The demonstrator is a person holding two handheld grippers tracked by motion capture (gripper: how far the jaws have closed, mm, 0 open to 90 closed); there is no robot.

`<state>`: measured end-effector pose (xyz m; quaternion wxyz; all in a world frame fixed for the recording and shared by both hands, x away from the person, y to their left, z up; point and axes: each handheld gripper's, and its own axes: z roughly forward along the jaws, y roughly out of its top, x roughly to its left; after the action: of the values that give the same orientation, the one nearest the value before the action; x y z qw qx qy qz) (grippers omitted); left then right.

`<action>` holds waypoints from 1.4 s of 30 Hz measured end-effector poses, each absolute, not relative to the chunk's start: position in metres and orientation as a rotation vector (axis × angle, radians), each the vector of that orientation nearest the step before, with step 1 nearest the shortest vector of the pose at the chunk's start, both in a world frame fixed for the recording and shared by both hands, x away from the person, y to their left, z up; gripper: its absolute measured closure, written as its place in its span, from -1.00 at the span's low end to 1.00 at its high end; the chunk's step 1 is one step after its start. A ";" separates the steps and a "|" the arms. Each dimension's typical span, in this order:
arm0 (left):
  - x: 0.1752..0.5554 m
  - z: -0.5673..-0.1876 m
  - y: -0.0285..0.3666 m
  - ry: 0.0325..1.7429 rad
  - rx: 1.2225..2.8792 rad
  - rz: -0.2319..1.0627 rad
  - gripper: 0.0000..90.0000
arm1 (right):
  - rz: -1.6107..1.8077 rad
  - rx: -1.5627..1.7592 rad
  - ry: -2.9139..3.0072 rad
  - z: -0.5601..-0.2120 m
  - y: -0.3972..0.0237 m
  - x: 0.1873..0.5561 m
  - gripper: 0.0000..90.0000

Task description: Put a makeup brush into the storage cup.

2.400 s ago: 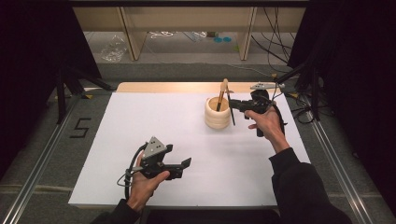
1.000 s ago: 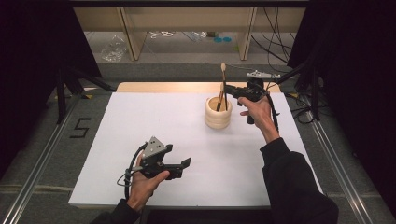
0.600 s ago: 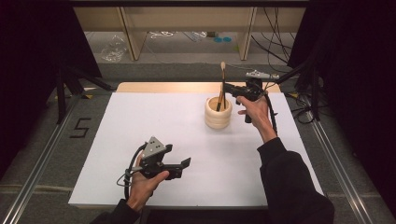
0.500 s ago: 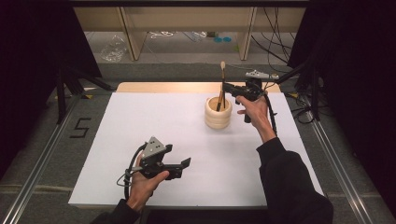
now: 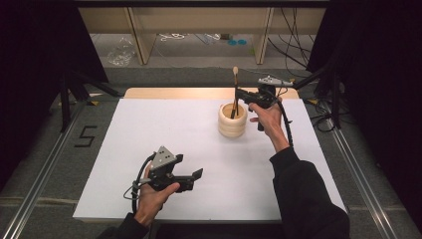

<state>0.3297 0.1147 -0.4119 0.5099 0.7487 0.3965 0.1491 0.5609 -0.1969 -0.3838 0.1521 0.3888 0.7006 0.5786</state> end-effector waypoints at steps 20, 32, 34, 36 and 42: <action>0.329 -0.411 0.115 0.954 1.801 0.358 -0.62 | 1.622 1.068 2.021 -0.394 -0.190 0.564 0.85; 0.329 -0.411 0.115 0.961 1.794 0.358 -0.62 | 1.609 1.069 2.020 -0.397 -0.188 0.564 0.85; 0.329 -0.411 0.115 0.953 1.794 0.356 -0.62 | 1.610 1.069 2.017 -0.399 -0.187 0.564 0.85; 0.329 -0.411 0.115 0.957 1.790 0.354 -0.62 | 1.617 1.082 2.022 -0.399 -0.186 0.564 0.85; 0.329 -0.411 0.116 0.956 1.797 0.356 -0.62 | 1.613 1.072 2.021 -0.401 -0.184 0.564 0.85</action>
<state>0.3286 0.1159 -0.4107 0.5119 0.7471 0.3974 0.1481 0.5636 -0.1844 -0.4007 0.1703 0.3772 0.7116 0.5678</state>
